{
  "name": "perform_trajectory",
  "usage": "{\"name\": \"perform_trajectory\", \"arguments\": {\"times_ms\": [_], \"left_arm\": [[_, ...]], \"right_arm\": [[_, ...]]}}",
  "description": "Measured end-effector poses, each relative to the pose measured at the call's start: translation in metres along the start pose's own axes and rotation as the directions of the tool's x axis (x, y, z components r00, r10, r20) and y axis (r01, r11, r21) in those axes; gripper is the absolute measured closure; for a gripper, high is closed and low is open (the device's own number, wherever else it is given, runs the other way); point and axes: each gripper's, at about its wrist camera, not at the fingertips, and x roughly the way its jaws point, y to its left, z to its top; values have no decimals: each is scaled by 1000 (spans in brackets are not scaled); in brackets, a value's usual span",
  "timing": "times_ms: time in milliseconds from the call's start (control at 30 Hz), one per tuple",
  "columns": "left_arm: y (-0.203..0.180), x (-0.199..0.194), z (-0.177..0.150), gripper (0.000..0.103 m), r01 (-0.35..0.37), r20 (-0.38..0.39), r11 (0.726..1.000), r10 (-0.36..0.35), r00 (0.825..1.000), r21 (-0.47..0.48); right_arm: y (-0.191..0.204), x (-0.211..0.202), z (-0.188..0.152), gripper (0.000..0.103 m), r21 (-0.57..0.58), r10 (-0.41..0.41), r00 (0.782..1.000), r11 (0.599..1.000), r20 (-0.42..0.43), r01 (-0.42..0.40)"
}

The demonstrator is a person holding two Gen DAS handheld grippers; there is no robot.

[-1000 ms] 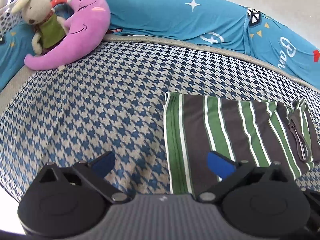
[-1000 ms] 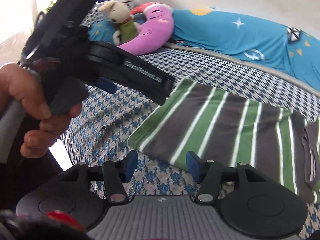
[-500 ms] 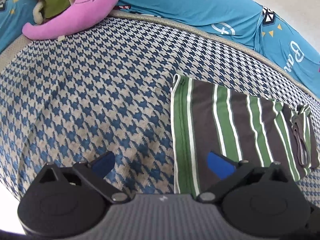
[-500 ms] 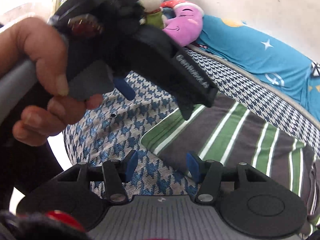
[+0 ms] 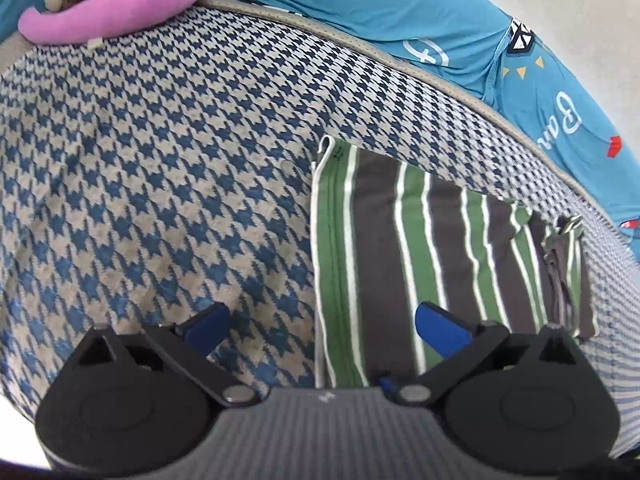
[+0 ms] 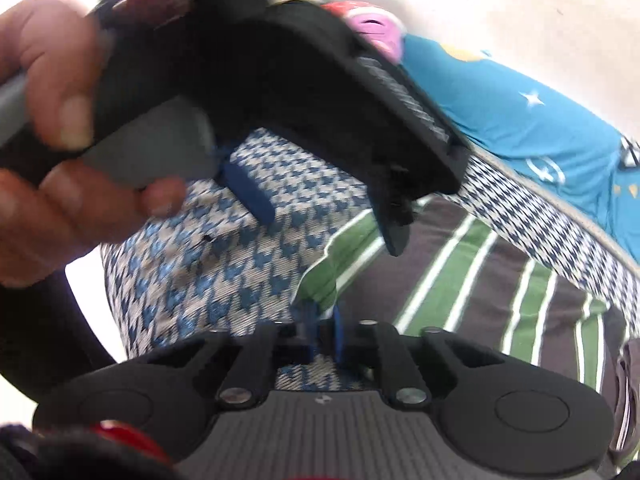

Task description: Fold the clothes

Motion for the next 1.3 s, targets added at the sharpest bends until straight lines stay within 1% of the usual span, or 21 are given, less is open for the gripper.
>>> {"name": "perform_trajectory", "arguments": {"times_ms": [67, 167, 233, 300, 433, 567, 600, 633, 667, 700, 833, 967, 1067, 1100, 1133, 1167, 1233, 1300], "left_arm": [[1, 1, 1, 0, 35, -15, 999, -35, 999, -12], [2, 2, 2, 0, 90, -35, 995, -91, 995, -32], [1, 4, 3, 0, 123, -50, 992, -125, 991, -39], [-1, 7, 3, 0, 160, -74, 986, -163, 984, -41], [-12, 16, 1, 0, 241, -124, 970, -243, 962, -32], [-18, 18, 2, 0, 315, -134, 949, -316, 939, -31], [-19, 18, 2, 0, 330, -134, 944, -331, 934, -32], [-20, 18, 3, 0, 339, -133, 940, -341, 931, -35], [-20, 17, 3, 0, 344, -132, 938, -346, 929, -39], [-20, 17, 3, 0, 348, -130, 936, -351, 927, -43], [-18, 14, 3, 0, 358, -123, 932, -362, 924, -50], [-13, 11, 4, 0, 361, -121, 931, -366, 923, -61], [-11, 12, 5, 0, 359, -121, 931, -365, 923, -70], [-10, 12, 6, 0, 357, -121, 931, -364, 924, -70], [-9, 12, 6, 0, 356, -120, 932, -362, 924, -69], [-8, 12, 6, 0, 356, -118, 932, -362, 925, -68], [-6, 12, 8, 0, 356, -117, 932, -362, 925, -69], [-2, 12, 10, 0, 343, -112, 937, -348, 931, -68]], "right_arm": [[-15, -4, 2, 95, 92, 31, 1000, 995, 7, -31], [-35, -11, 4, 95, 219, 70, 997, 973, 31, -75], [-46, -13, 3, 95, 274, 85, 995, 957, 44, -94], [-51, -13, 5, 94, 297, 85, 995, 950, 49, -96], [-47, -10, 9, 94, 255, 79, 996, 963, 36, -86], [-40, -4, 11, 92, 179, 65, 998, 982, 10, -66], [-37, -4, 11, 88, 157, 61, 998, 986, 6, -61], [-35, -4, 11, 80, 136, 57, 998, 989, 6, -57], [-32, -4, 11, 73, 114, 51, 999, 992, 6, -52], [-29, -4, 11, 63, 95, 41, 999, 995, 8, -41], [-24, 1, 11, 62, 62, 26, 1000, 998, 6, -26], [-20, 8, 12, 62, 17, -23, 999, 1000, 24, 23], [-19, 15, 13, 63, -2, -55, 998, 998, 28, 55], [-19, 18, 13, 71, -6, -64, 998, 998, 26, 64], [-20, 20, 13, 87, -8, -72, 997, 997, 23, 72], [-21, 21, 14, 93, -4, -78, 997, 997, 21, 78], [-24, 18, 15, 98, 8, -79, 996, 997, 33, 79], [-26, 14, 17, 98, 9, -88, 995, 996, 53, 88]]}}
